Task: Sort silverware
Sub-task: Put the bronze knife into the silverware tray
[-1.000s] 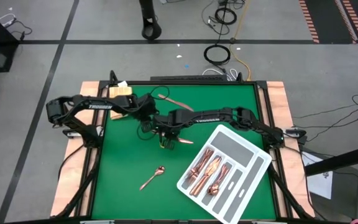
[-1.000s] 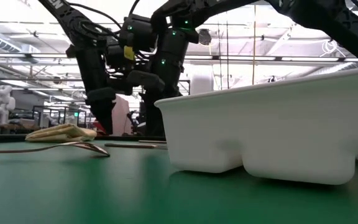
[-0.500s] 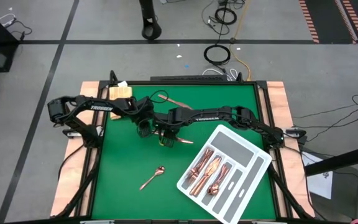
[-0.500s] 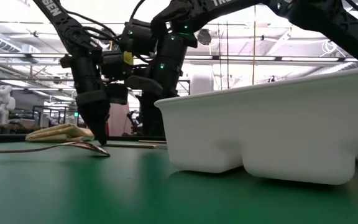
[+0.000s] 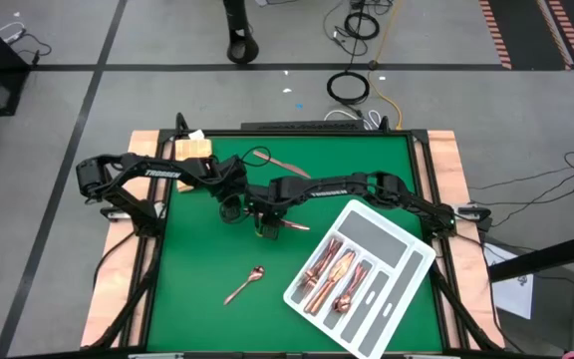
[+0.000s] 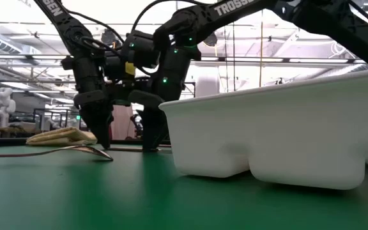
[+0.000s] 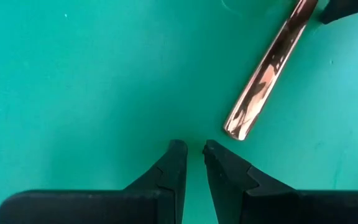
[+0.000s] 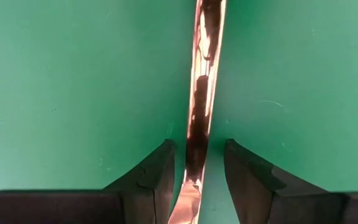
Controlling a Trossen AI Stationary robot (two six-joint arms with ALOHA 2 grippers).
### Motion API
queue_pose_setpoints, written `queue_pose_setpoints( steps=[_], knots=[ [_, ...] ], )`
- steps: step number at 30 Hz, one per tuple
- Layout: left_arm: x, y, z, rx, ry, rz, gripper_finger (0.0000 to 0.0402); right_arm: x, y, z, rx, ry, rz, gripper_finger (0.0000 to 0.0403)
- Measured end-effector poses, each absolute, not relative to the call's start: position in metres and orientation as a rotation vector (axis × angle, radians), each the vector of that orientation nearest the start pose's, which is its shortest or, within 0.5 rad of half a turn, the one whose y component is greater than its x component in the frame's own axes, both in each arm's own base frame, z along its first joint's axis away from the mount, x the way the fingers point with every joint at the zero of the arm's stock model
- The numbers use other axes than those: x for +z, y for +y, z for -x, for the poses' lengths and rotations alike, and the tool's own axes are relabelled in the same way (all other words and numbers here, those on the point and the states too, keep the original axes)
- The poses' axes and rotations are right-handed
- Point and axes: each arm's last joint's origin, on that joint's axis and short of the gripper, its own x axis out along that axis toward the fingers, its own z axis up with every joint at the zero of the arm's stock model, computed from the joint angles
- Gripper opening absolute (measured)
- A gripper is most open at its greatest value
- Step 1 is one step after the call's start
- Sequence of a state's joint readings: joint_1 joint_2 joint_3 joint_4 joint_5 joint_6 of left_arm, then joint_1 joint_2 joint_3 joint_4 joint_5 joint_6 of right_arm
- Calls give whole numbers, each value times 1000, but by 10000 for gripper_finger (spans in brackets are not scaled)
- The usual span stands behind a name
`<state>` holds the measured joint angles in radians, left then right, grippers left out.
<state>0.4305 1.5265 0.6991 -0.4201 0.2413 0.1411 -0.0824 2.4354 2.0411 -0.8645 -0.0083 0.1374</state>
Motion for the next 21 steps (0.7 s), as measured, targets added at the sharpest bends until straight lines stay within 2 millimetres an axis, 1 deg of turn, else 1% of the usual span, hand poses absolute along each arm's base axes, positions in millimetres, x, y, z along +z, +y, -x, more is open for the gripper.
queue_pose_setpoints(
  steps=[4,6,8,12,18,21],
  knots=[
    [137,98,-231,73,1161,284,65,137,-42,-498,-149,1264,-179,128],
    [137,97,-232,68,1159,282,65,128,-42,-499,-134,1288,-193,123],
    [137,97,-233,66,1153,281,65,122,-42,-498,-117,1309,-201,108],
    [137,97,-233,64,1149,275,65,113,-41,-498,-122,1333,-207,64],
    [137,97,-234,53,1142,254,65,112,-43,-497,-115,1339,-226,12],
    [134,97,-232,54,1140,253,65,112,-43,-497,-108,1341,-235,6]
  ],
)
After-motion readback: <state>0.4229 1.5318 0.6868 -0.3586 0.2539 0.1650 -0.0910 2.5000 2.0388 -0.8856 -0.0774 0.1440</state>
